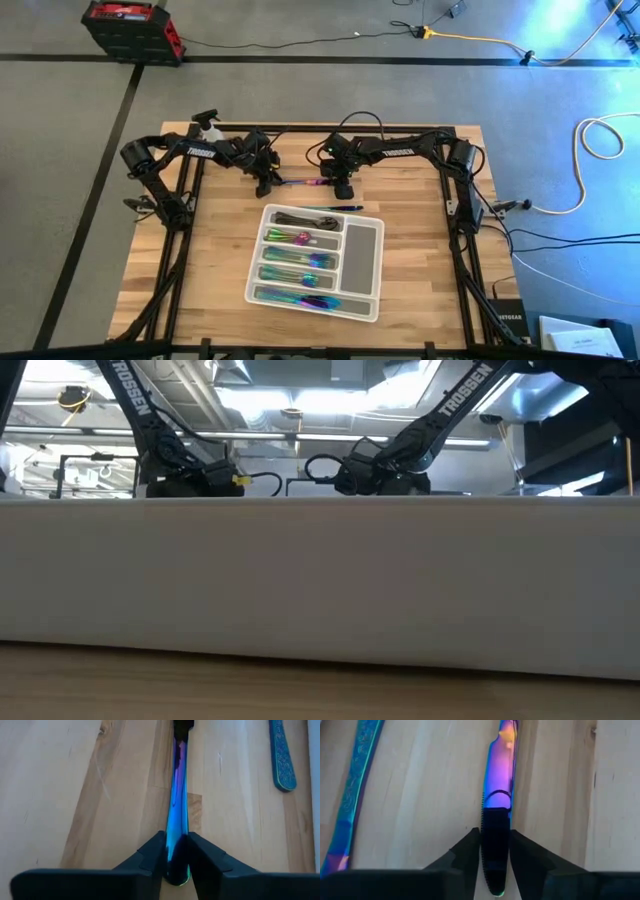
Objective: Sort silverware
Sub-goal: Put the purple knife into the white silverware tray
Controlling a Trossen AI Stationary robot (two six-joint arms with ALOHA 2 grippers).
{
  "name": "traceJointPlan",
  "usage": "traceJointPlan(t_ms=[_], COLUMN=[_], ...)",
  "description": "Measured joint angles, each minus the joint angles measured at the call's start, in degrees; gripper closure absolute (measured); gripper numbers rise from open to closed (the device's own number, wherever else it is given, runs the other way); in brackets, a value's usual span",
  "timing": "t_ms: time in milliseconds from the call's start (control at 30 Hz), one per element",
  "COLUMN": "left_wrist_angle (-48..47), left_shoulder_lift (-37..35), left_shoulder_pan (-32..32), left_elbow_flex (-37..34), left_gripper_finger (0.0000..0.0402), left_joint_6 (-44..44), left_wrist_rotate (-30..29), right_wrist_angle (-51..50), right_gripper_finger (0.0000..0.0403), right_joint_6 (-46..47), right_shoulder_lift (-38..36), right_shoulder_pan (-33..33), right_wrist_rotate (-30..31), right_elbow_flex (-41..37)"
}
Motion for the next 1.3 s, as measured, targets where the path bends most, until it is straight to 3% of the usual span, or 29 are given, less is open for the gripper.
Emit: traceJointPlan(t_ms=[267, 567, 867, 1300], left_wrist_angle=[0.07, 0.19, 0.06, 0.06], left_shoulder_lift=[-1.70, -1.79, -3.81, -4.17], left_shoulder_pan=[-1.52, -5.01, -7.94, -8.31], left_elbow_flex=[-0.07, 0.02, 0.00, -0.04], left_gripper_finger=[0.0300, 0.0295, 0.0295, 0.0293], left_joint_6=[1.05, 3.37, 3.78, -0.97], left_wrist_rotate=[-3.13, -6.29, -11.73, -12.66], right_wrist_angle=[-0.82, -1.02, -1.06, -1.01], right_gripper_finger=[0.0352, 0.0399, 0.0401, 0.0400], right_joint_6=[-0.07, -0.02, 1.86, 2.55], right_shoulder_lift=[0.02, 0.09, 0.17, 0.20], right_shoulder_pan=[0.66, 0.68, 0.63, 0.61], right_wrist_rotate=[1.76, 1.70, 0.62, -0.26], right_elbow_flex=[-0.07, -0.15, -0.16, -0.21])
